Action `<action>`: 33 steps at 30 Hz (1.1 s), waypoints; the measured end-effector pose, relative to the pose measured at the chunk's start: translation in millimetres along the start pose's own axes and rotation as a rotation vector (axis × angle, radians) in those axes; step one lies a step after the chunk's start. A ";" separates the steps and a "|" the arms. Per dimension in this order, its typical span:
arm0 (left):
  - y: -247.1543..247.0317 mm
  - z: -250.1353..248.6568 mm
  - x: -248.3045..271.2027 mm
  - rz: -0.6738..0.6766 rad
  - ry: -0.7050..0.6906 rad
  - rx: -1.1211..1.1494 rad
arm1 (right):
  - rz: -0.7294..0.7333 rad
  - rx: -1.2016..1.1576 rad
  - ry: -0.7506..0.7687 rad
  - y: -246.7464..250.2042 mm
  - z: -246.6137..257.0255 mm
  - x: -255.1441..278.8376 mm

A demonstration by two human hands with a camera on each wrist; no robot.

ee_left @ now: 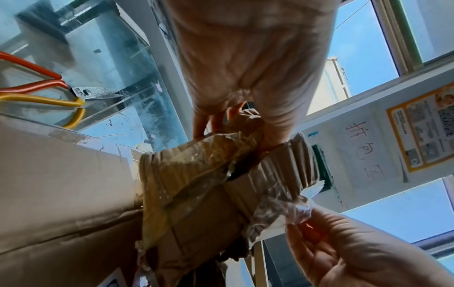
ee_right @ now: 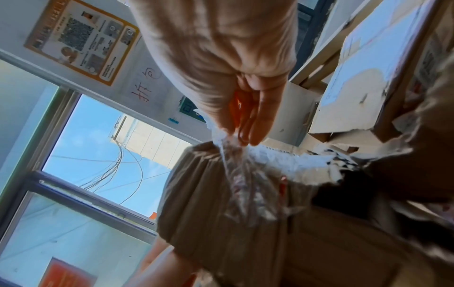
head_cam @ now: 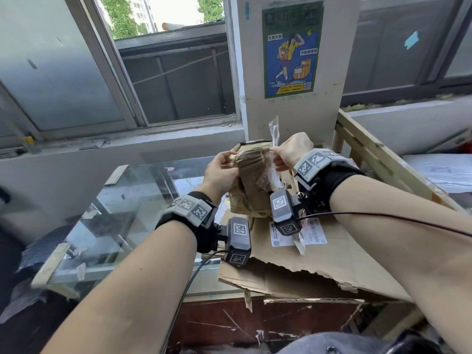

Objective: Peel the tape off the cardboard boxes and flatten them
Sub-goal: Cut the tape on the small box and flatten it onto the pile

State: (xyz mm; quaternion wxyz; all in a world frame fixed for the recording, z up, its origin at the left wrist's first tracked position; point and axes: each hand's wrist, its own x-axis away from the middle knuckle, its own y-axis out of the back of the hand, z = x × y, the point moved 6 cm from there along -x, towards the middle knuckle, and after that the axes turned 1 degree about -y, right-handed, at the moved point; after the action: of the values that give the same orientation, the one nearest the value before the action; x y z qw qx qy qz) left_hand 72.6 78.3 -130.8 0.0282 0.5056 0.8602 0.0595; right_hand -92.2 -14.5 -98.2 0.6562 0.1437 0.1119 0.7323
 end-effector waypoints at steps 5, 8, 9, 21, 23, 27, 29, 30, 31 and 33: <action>-0.7 -10.5 -1.8 0.004 -0.111 -0.077 | -0.053 -0.016 0.032 2.5 4.0 3.0; 1.9 -12.3 -5.5 -0.044 -0.147 -0.171 | -0.076 -0.033 0.029 5.9 7.6 8.6; 1.2 -12.2 -5.6 -0.051 -0.154 -0.189 | -0.096 -0.041 0.030 8.4 7.7 8.7; 1.4 -3.8 -9.7 -0.087 -0.138 -0.322 | 0.101 0.385 0.450 -9.4 28.9 21.3; -0.1 -3.9 -9.1 -0.094 -0.137 -0.340 | 0.163 0.465 0.435 -13.5 27.6 22.7; 0.4 -3.8 -7.6 -0.148 -0.098 -0.308 | 0.188 0.461 0.420 -15.0 23.9 21.1; 2.4 -3.4 -7.7 -0.181 -0.082 -0.277 | 0.208 0.423 0.445 -18.1 23.4 24.6; 3.0 -3.3 -7.7 -0.193 -0.074 -0.264 | 0.251 0.399 0.445 -21.8 22.1 27.3; 3.0 -3.3 -7.6 -0.200 -0.066 -0.254 | 0.299 0.376 0.434 -26.1 19.9 29.3; 1.3 -4.0 -6.4 -0.202 -0.057 -0.243 | 0.339 0.411 0.405 -33.7 15.4 30.6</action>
State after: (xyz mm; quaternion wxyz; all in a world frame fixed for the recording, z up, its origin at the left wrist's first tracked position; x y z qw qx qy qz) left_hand 76.4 73.1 -126.7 0.1193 0.4109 0.8920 0.1456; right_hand -58.4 19.3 -93.8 0.4468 0.1411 0.3600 0.8067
